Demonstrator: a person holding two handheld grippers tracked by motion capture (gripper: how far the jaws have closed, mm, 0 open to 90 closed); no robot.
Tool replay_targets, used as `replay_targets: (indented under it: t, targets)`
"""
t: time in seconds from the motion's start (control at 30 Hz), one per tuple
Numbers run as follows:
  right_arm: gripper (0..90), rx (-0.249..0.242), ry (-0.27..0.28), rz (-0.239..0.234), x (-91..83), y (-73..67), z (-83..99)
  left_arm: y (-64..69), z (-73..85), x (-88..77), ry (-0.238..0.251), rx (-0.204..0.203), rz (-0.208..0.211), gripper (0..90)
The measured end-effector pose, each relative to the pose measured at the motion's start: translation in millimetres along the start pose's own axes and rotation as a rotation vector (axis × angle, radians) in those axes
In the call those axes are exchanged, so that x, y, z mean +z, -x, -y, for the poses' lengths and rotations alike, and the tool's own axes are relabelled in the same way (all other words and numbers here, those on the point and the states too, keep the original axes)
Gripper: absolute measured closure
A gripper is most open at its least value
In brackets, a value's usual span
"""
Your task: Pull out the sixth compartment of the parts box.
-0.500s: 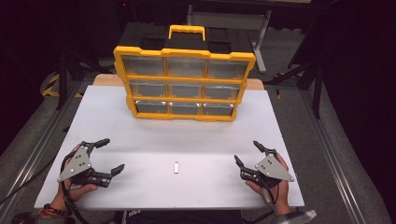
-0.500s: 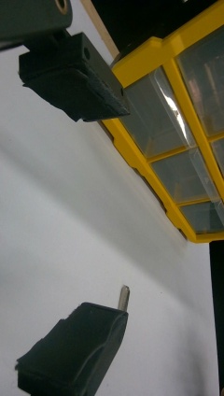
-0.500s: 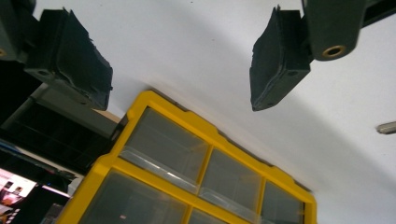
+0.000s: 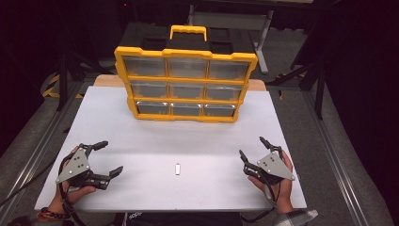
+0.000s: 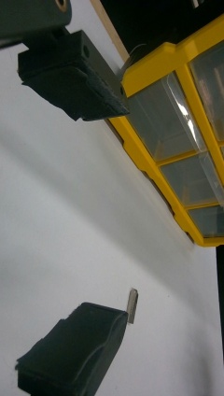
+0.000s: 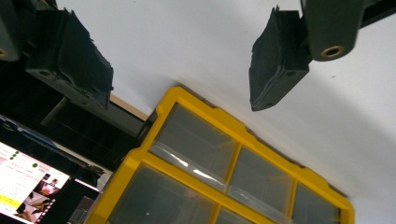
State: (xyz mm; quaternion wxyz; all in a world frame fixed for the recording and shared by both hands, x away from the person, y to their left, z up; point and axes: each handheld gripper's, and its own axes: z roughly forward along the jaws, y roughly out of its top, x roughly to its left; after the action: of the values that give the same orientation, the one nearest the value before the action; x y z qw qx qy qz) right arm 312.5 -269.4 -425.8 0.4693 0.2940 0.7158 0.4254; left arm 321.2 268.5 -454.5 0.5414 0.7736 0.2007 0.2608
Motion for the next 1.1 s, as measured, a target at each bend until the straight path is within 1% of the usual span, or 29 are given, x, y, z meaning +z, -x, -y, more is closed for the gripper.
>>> replay_targets:
  t: [0.07, 0.17, 0.2, 0.23, 0.3, 0.37, 0.43, 0.53, 0.57, 0.6, 0.63, 0.67, 0.7, 0.77, 0.83, 0.97, 1.03, 1.1]
  targets:
    - [23.1, -0.003, 0.005, 0.011, 1.9, 2.1, -0.5, -0.5, 0.7, 1.1, -0.008, 0.002, 0.001, 5.3]
    - [23.8, -0.025, 0.007, 0.031, 5.9, 6.3, -3.7, -0.8, 0.7, 1.8, -0.011, -0.003, 0.004, 5.3]
    - [24.0, -0.022, 0.012, 0.035, 6.6, 7.4, -5.3, -0.5, 0.9, 2.2, -0.012, -0.002, 0.007, 5.4]
    - [24.2, -0.027, 0.012, 0.032, 7.5, 9.1, -7.9, -0.2, 0.9, 2.4, -0.015, -0.002, 0.007, 5.4]
    - [24.4, -0.045, 0.017, 0.062, 9.1, 11.4, -12.0, 0.2, 1.2, 2.7, -0.015, -0.003, 0.013, 5.3]
    - [24.2, -0.050, 0.019, 0.066, 12.3, 15.8, -18.1, 0.7, 0.9, 2.1, -0.013, -0.002, 0.006, 5.3]
    - [24.4, -0.062, 0.028, 0.084, 15.2, 19.1, -23.2, 0.2, 1.2, 1.8, -0.011, -0.002, 0.008, 5.4]
    - [24.3, -0.070, 0.040, 0.090, 22.3, 25.9, -34.2, -0.2, 1.6, 2.3, -0.014, -0.008, 0.012, 5.3]
    - [24.3, -0.075, 0.038, 0.087, 24.9, 27.7, -37.9, -0.5, 1.5, 1.9, -0.018, -0.001, 0.009, 5.3]
    - [24.2, -0.076, 0.039, 0.082, 27.7, 29.4, -41.6, -0.4, 1.6, 2.0, -0.016, -0.005, 0.008, 5.4]
    - [24.2, -0.076, 0.039, 0.082, 27.7, 29.4, -41.6, -0.4, 1.6, 2.0, -0.016, -0.005, 0.008, 5.3]
    - [24.2, -0.084, 0.044, 0.093, 30.2, 30.4, -45.0, -0.4, 1.8, 2.1, -0.016, -0.006, 0.010, 5.3]
    - [24.1, -0.103, 0.042, 0.095, 33.9, 30.9, -49.2, -0.3, 1.9, 2.0, -0.016, -0.006, 0.010, 5.3]
    - [23.8, -0.122, 0.036, 0.087, 41.4, 31.4, -57.4, -0.1, 1.8, 2.2, -0.019, -0.003, 0.012, 5.4]
    - [23.4, -0.113, 0.038, 0.071, 46.0, 32.9, -62.3, 0.0, 1.9, 2.3, -0.019, -0.003, 0.015, 5.3]
    - [22.3, -0.116, 0.029, 0.063, 54.8, 34.6, -70.7, -0.1, 2.4, 2.4, -0.019, -0.006, 0.013, 5.3]
    - [22.3, -0.129, 0.031, 0.066, 59.1, 34.9, -75.8, -1.0, 2.7, 2.1, -0.023, 0.000, 0.007, 5.4]
    - [21.4, -0.133, 0.033, 0.069, 62.8, 35.7, -80.9, -1.9, 3.6, 2.8, -0.025, -0.009, 0.014, 5.4]
